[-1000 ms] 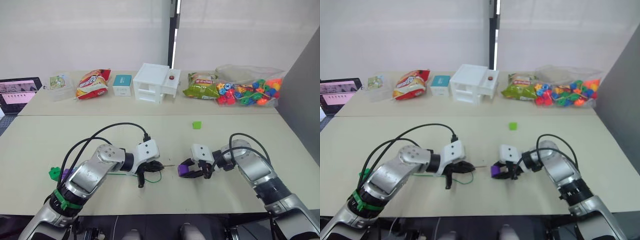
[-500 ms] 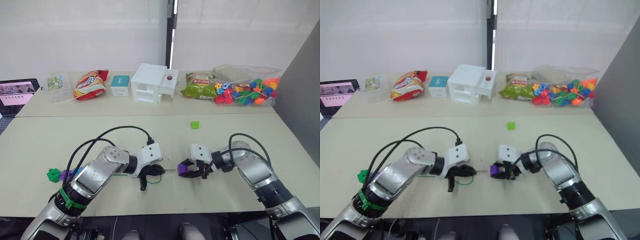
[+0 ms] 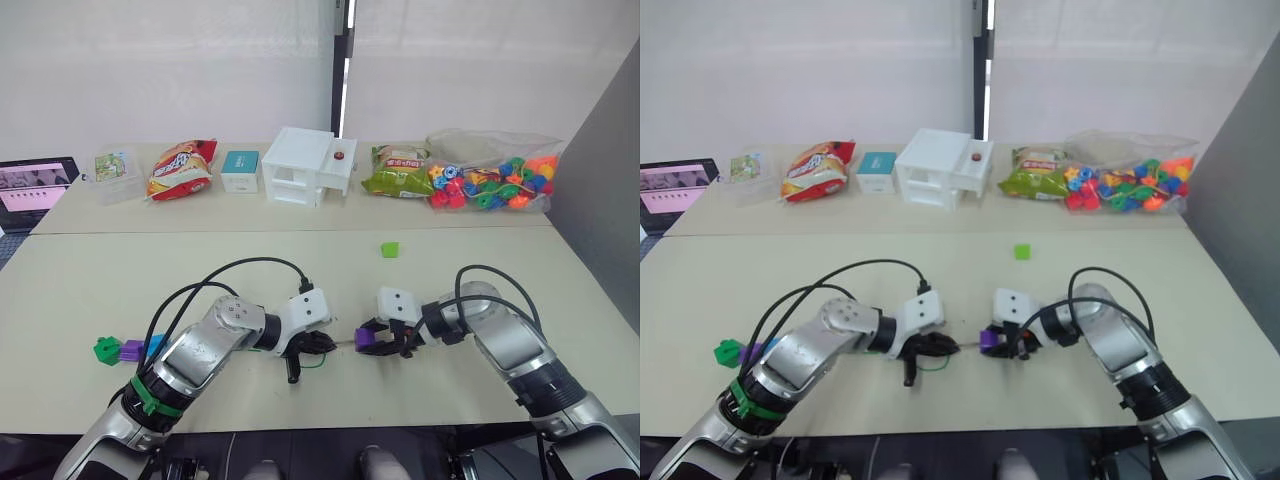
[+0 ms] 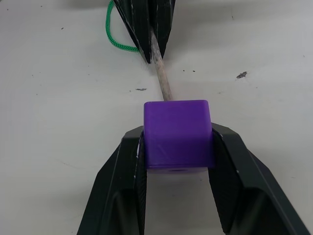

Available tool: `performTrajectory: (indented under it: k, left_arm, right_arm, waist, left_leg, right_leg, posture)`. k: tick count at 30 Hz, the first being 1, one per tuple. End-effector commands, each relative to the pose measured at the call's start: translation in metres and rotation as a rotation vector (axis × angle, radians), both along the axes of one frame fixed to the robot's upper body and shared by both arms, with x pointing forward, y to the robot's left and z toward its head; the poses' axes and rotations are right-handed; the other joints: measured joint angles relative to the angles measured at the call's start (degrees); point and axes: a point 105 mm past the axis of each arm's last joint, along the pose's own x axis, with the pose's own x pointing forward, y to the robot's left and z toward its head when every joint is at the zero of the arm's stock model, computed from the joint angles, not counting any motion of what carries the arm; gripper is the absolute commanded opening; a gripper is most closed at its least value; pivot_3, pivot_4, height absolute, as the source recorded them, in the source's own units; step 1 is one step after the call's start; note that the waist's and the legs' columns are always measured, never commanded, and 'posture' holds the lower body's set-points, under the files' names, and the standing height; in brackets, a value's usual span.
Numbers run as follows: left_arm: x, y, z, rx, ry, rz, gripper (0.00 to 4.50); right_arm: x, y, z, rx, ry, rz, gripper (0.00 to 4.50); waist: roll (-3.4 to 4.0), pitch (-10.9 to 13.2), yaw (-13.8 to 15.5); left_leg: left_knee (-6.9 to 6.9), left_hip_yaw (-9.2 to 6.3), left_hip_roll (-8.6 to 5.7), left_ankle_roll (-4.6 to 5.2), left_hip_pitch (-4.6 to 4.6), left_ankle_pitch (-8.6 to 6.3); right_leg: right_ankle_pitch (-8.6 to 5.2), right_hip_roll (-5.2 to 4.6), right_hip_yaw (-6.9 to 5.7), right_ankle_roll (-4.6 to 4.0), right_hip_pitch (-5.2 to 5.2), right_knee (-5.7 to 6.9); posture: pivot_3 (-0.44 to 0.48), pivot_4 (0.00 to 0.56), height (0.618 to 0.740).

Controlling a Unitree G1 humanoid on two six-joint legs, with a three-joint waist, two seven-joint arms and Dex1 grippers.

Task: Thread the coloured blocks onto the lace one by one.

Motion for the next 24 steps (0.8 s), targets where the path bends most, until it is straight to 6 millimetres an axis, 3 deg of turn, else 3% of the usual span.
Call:
performTrajectory:
  k: [1,8,18,24]
  left_arm:
    - [0.0,-0.007,0.005,-0.013,-0.033,-0.036,0.0]
    - [0.0,-0.018,0.006,-0.033,-0.045,-0.075,0.0]
    - [-0.004,-0.048,0.007,-0.093,-0.038,-0.164,0.0]
    - [-0.002,-0.043,-0.001,-0.102,-0.005,-0.151,0.0]
  right_arm:
    - [-0.005,0.008,0.006,0.016,-0.015,0.029,1.19]
    - [-0.008,0.012,0.005,0.013,-0.015,0.033,1.19]
    - [-0.008,0.017,0.008,0.026,-0.021,0.02,1.19]
    - [-0.008,0.019,0.009,0.033,-0.024,0.006,1.19]
  waist:
    - [0.0,0.0,0.0]
    - [0.0,0.0,0.02]
    - [-0.01,0.0,0.17]
    - [-0.01,-0.02,0.57]
  left_leg:
    - [0.0,0.0,0.0,0.0,0.0,0.0]
    - [0.0,0.0,0.0,0.0,0.0,0.0]
    - [0.02,0.0,-0.02,0.0,0.0,0.0]
    - [0.07,0.0,-0.04,-0.01,0.02,0.0]
  right_leg:
    - [0.0,0.0,0.0,0.0,0.0,0.0]
    - [0.0,0.0,0.0,0.0,0.0,0.0]
    - [0.0,-0.02,0.0,0.0,0.02,0.0]
    - [0.0,-0.04,0.0,0.0,0.11,-0.02]
  posture:
    - [0.0,0.15,0.74]
    - [0.0,0.15,0.74]
    - [0.0,0.15,0.74]
    - [0.0,0.15,0.74]
